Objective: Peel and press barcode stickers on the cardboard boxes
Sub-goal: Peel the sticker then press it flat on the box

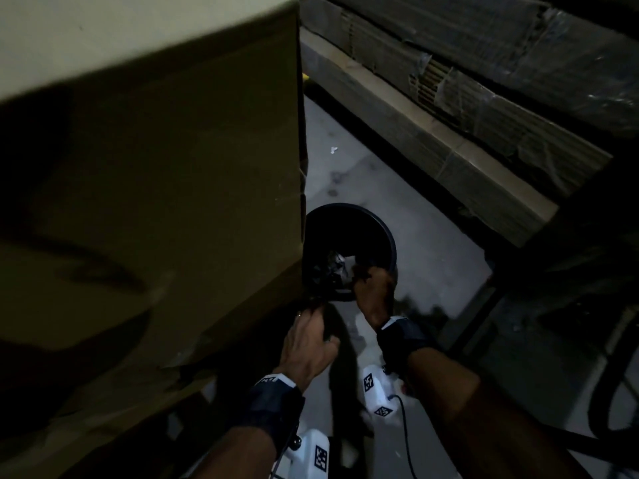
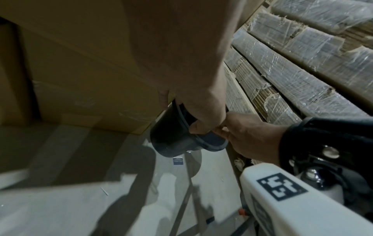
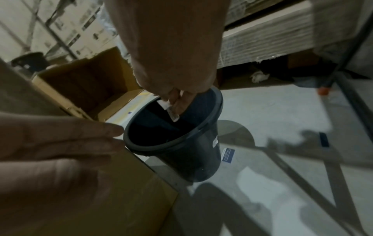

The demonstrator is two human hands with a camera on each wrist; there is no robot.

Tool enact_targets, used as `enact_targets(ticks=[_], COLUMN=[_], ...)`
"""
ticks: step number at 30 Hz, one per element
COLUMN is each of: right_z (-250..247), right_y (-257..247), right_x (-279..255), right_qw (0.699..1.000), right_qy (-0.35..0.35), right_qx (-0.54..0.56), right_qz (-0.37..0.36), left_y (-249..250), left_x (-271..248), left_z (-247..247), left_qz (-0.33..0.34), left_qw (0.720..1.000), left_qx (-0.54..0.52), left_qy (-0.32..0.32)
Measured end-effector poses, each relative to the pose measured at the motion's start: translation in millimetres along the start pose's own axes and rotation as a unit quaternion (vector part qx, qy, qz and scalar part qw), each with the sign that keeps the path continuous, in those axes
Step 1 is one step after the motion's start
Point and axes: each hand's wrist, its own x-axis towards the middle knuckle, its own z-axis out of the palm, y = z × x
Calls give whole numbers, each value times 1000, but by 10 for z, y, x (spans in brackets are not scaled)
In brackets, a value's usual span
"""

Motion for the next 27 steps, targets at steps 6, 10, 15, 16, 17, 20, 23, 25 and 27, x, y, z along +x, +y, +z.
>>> enact_targets(ticks=[6, 10, 15, 16, 17, 20, 23, 25, 27], right_z=[35, 85, 63, 69, 70, 104, 88, 60, 21], right_y=[42, 97, 35, 9, -8, -4, -13, -29, -38], right_x=[65, 190, 220, 202, 192, 147, 107, 27, -105], right_qw=[999, 999, 995, 994, 995, 996, 998, 997, 992], right_qy=[42, 38, -16, -35, -40, -14, -43, -59, -85], right_qx=[-11, 0, -89, -96, -88, -47, -39, -36, -47], right_qz=[-18, -2, -45, -32, -38, -69, -39, -46, -84], left_y=[-5, 2, -13, -24, -37, -64, -71, -74, -63], left_x=[47, 87, 102, 109, 119, 147, 164, 156, 115], left_z=[20, 34, 36, 40, 44, 71, 74, 76, 53], left_qz=[-2, 6, 9, 3, -3, -9, -8, -4, -4], left_qw=[1000, 999, 999, 999, 999, 998, 998, 998, 997], left_qx=[22, 29, 28, 29, 32, 47, 52, 53, 59], left_qy=[-20, -16, -23, -27, -29, -31, -35, -38, -46])
